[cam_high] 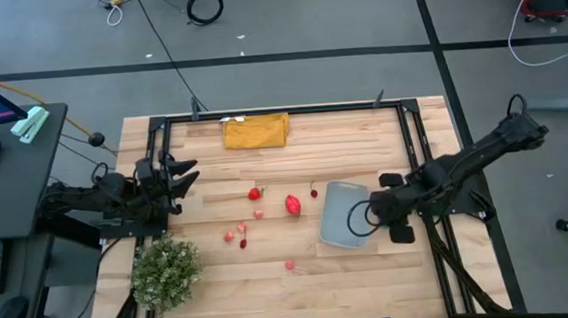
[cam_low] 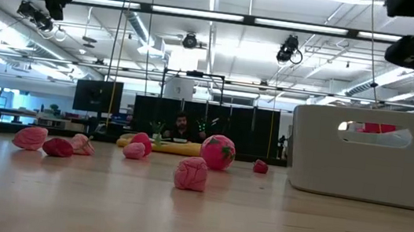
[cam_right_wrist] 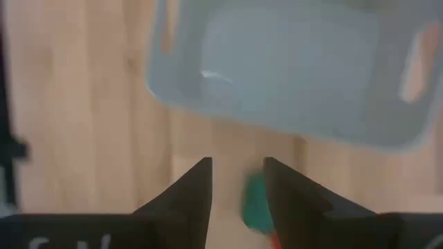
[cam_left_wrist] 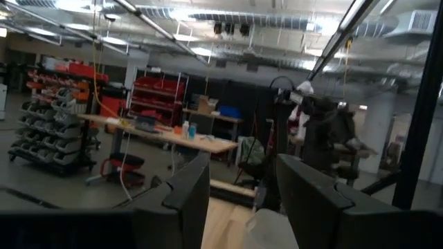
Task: Pick and placing Produce into tupperware
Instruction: Put the green bell pepper into the gray bin
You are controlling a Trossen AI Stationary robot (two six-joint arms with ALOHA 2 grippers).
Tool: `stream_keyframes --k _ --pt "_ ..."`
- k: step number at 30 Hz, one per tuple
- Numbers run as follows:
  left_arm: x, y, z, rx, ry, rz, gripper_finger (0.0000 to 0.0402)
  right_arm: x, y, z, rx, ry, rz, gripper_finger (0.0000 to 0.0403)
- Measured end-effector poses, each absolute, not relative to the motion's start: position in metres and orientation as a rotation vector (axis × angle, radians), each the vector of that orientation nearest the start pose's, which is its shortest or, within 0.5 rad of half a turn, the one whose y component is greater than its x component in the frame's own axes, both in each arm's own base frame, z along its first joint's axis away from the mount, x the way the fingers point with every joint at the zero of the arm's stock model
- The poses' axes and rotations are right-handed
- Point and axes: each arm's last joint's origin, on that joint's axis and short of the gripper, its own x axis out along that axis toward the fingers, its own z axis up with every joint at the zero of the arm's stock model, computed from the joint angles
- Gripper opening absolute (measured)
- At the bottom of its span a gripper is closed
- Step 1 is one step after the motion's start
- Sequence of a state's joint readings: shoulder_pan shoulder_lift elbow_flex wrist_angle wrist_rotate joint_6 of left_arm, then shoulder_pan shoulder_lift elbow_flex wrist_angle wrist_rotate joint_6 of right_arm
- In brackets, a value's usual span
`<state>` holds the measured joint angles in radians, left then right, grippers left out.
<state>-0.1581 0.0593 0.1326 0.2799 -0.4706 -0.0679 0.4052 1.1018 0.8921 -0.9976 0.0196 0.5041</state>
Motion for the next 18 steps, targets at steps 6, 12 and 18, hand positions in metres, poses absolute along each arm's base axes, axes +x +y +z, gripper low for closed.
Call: stream_keyframes --k 6,12,18 --pt "0.086 0.0 0.227 -0.255 -0.335 0.285 0.0174 0.186 0.079 0.253 0.235 1.179 0.025 0.0137" --pt "0.089 -0.001 0.217 -0.338 -0.25 0.281 0.0172 0.195 0.084 0.233 0.237 1.317 -0.031 0.0154" --pt "0.089 -0.001 0.216 -0.372 -0.246 0.278 0.0172 0.202 0.088 0.215 0.22 1.439 -0.039 0.0206"
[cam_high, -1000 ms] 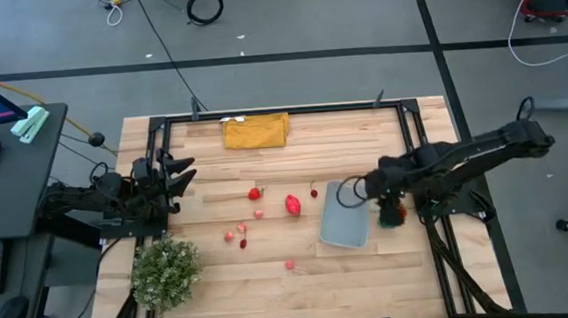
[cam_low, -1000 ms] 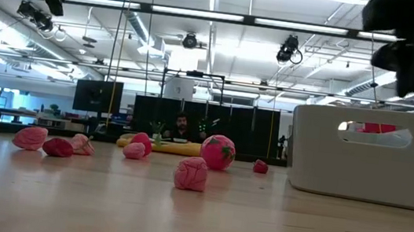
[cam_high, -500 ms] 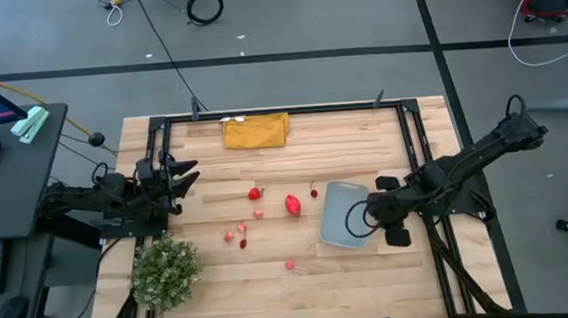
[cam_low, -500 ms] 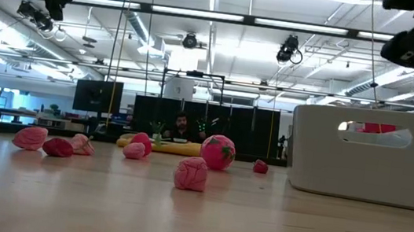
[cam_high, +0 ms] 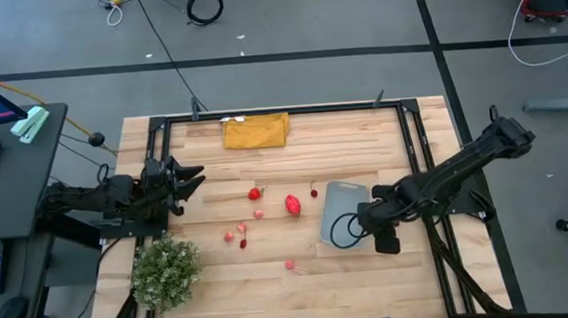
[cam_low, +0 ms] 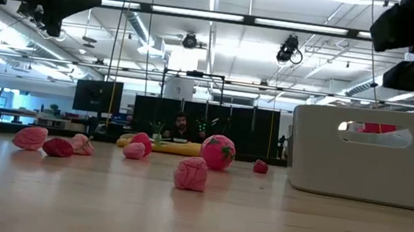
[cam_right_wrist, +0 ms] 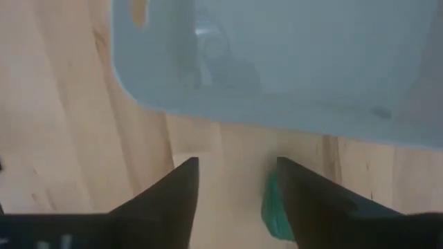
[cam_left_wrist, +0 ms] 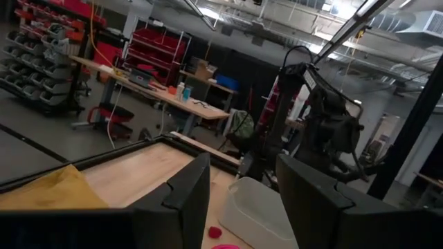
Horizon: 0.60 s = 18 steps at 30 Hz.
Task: Pick and placing Produce into tupperware
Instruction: Put the green bell pepper into the gray bin
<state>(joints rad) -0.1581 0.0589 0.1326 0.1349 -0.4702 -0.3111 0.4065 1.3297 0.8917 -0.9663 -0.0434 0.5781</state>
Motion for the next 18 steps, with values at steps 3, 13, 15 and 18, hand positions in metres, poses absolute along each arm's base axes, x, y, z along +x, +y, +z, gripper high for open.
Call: stream_keyframes --k 3,13,15,18 --pt "0.089 -0.001 0.216 -0.373 -0.247 0.278 0.0172 0.2 0.087 0.211 0.21 1.497 -0.075 0.0236" --pt "0.088 0.0 0.22 -0.303 -0.275 0.309 0.0172 0.178 0.083 0.188 0.172 1.602 -0.171 0.0293" --pt "0.087 0.0 0.221 -0.279 -0.282 0.328 0.0172 0.174 0.082 0.18 0.161 1.616 -0.177 0.0295" --pt "0.087 0.001 0.223 -0.252 -0.303 0.341 0.0172 0.167 0.078 0.17 0.142 1.652 -0.196 0.0295"
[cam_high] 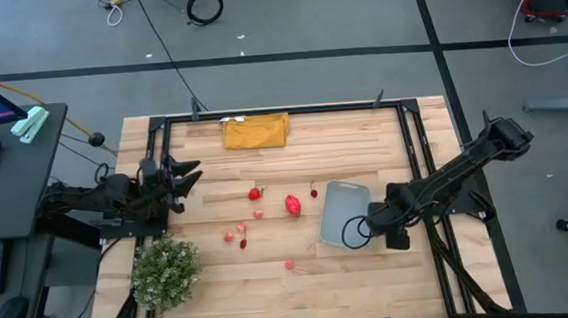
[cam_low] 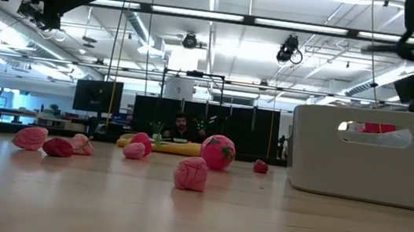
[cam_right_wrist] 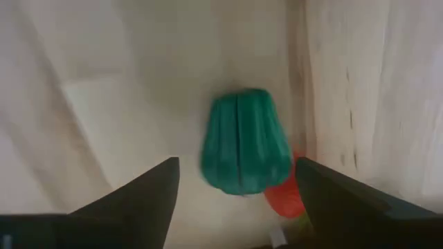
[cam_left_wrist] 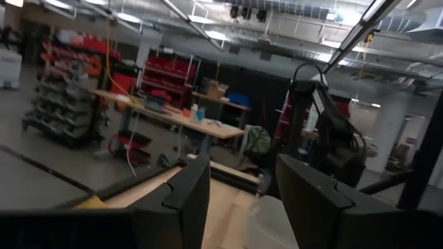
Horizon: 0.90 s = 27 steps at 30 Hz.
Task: Pick and placing Produce into tupperware
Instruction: Put the green bell pepper into the gray bin
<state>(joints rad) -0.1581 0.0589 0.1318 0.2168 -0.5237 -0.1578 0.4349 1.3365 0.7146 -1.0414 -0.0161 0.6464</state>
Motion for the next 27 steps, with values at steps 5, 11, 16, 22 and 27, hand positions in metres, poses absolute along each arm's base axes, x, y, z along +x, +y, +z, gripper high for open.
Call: stream_keyframes --k 5,11,16,22,27 --pt "0.085 0.001 0.228 -0.207 -0.342 0.347 0.0172 0.16 0.075 0.153 0.144 1.647 -0.193 0.0295" --pt "0.084 0.001 0.23 -0.205 -0.362 0.347 0.0172 0.152 0.071 0.132 0.169 1.619 -0.178 0.029" --pt "0.084 0.001 0.23 -0.206 -0.363 0.347 0.0172 0.15 0.07 0.13 0.165 1.62 -0.184 0.0273" --pt "0.085 0.001 0.229 -0.205 -0.356 0.347 0.0172 0.154 0.072 0.134 0.175 1.594 -0.17 0.0251" --pt "0.085 0.001 0.229 -0.212 -0.357 0.346 0.0172 0.154 0.072 0.134 0.19 1.586 -0.184 0.0242"
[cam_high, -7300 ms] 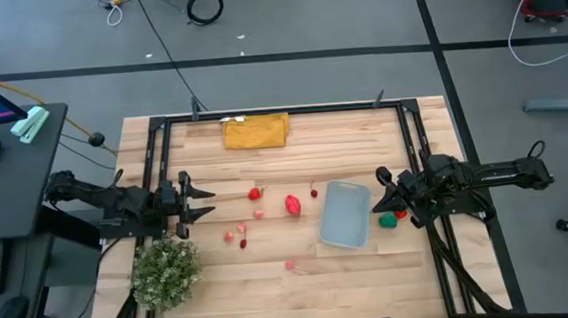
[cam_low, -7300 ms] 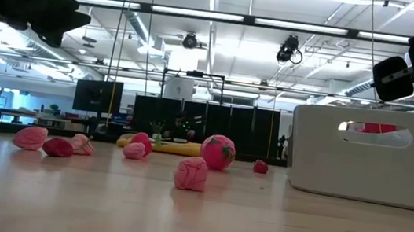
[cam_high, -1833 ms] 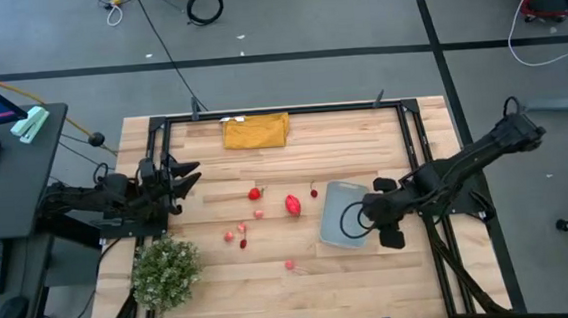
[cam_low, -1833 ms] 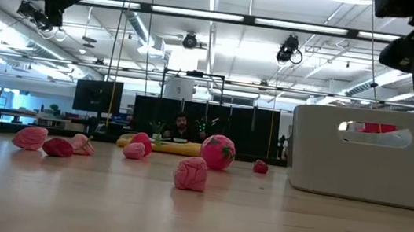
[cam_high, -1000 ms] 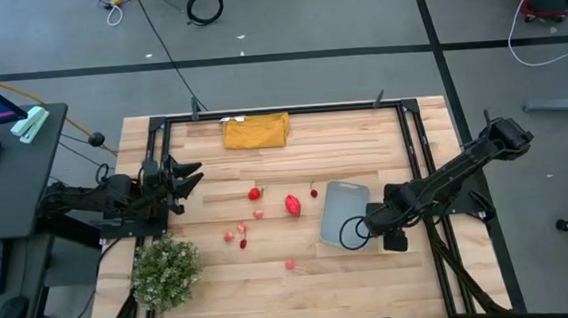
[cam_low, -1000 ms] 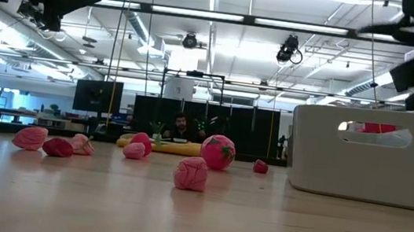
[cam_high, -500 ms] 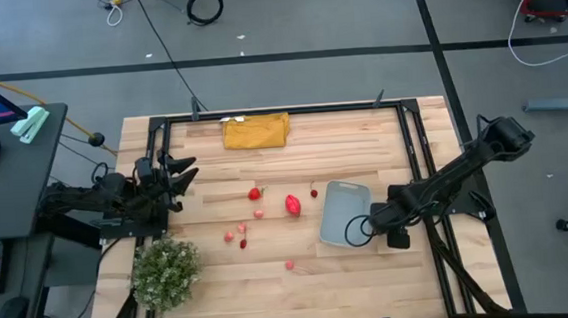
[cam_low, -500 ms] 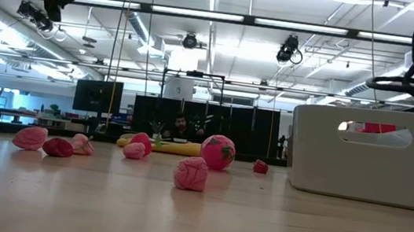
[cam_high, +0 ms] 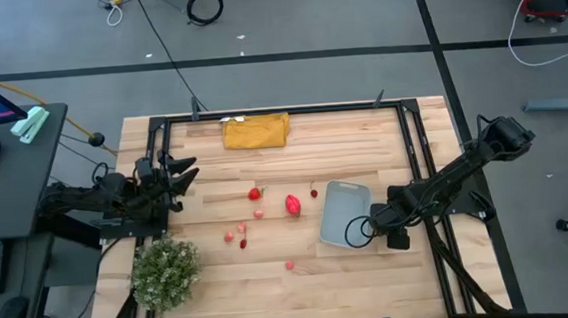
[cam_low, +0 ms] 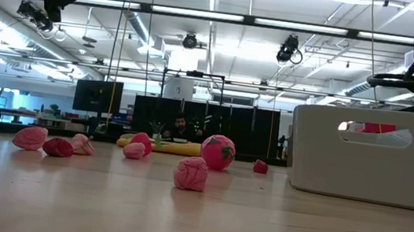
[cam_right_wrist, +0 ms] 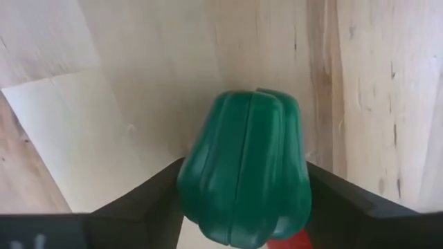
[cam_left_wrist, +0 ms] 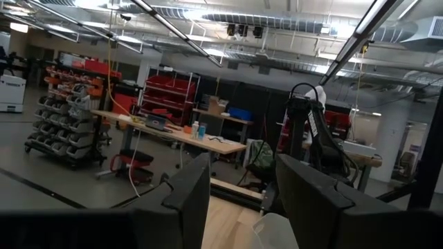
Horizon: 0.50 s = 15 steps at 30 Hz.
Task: Pick and placing Produce into tupperware
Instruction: Put the green bell pepper into the gray bin
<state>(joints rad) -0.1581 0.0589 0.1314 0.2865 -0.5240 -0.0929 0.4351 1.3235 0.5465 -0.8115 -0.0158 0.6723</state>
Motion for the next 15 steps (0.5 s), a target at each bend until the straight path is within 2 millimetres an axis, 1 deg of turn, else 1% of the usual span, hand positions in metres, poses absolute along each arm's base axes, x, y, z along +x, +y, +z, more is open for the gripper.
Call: stream_keyframes --k 5,15 --pt "0.085 0.001 0.229 -0.217 -0.359 0.345 0.0172 0.155 0.072 0.135 0.245 1.565 -0.231 0.0242" --pt "0.085 0.001 0.229 -0.219 -0.356 0.345 0.0172 0.151 0.073 0.147 0.378 1.528 -0.199 0.0241"
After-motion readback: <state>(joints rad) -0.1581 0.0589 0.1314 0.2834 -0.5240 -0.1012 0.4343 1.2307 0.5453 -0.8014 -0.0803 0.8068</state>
